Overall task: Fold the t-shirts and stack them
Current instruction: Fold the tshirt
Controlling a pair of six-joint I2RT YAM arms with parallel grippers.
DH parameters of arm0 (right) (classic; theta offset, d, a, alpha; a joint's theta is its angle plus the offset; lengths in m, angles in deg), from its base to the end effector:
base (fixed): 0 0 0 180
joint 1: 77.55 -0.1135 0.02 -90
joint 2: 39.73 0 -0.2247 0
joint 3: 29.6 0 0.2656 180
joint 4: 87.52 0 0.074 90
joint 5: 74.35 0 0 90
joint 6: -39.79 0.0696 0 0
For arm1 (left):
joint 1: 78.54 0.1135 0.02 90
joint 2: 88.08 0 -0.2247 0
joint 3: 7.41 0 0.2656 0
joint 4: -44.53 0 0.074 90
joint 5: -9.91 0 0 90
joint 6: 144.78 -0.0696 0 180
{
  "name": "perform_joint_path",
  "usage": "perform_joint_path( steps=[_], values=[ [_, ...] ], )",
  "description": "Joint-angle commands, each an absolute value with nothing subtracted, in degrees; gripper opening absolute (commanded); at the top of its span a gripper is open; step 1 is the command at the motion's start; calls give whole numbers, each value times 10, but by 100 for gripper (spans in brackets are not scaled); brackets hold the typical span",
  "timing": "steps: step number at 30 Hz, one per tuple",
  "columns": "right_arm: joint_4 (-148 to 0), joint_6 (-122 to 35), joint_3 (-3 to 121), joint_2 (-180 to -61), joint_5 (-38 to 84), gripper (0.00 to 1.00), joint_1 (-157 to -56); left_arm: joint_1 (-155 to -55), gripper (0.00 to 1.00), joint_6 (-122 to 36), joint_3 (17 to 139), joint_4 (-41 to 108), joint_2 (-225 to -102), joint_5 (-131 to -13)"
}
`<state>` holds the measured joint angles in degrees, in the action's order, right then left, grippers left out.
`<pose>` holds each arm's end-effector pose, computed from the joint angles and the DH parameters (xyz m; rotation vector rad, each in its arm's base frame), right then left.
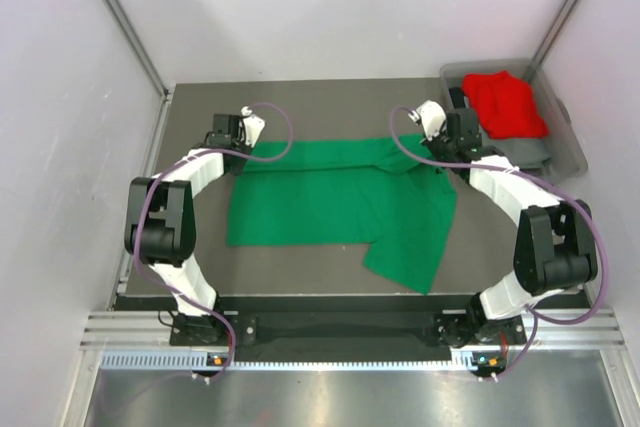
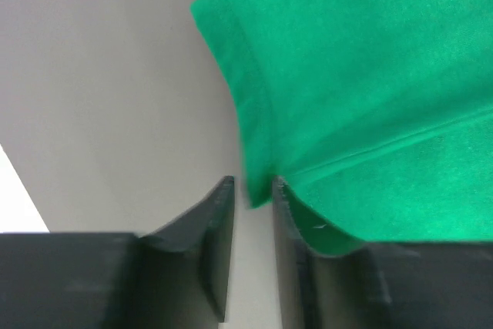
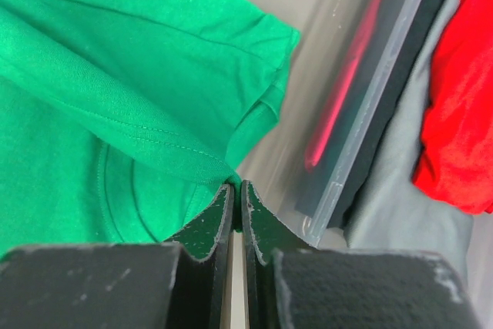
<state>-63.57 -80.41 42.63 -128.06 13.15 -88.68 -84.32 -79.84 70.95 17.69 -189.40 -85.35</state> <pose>0.3720 0.0701 0.1721 -0.7826 2.1404 -0.2249 0.3998 -0.0341 0.1208 0.6123 2.3748 0.2613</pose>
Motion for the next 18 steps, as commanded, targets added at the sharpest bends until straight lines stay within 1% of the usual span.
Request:
perform_joint_path(
  steps=[1,4,8,10,14,18],
  values=[
    [-640,-791,425,-1259,142,0,-894,-843,33,-790,717,171,-1852,-860],
    [-633,-789,422,-1259,148,0,-898,-843,39,-788,729,154,-1827,-864],
    [-633,-788,414,-1258,147,0,-902,-843,43,-776,738,146,-1792,-857],
    [-634,-788,412,-1257,146,0,-902,-843,44,-774,739,156,-1787,-833],
    [-632,-789,419,-1263,144,0,-903,-850,39,-764,767,149,-1840,-819],
    [-633,-790,430,-1274,142,0,-904,-852,30,-738,851,78,-1954,-818]
  ],
)
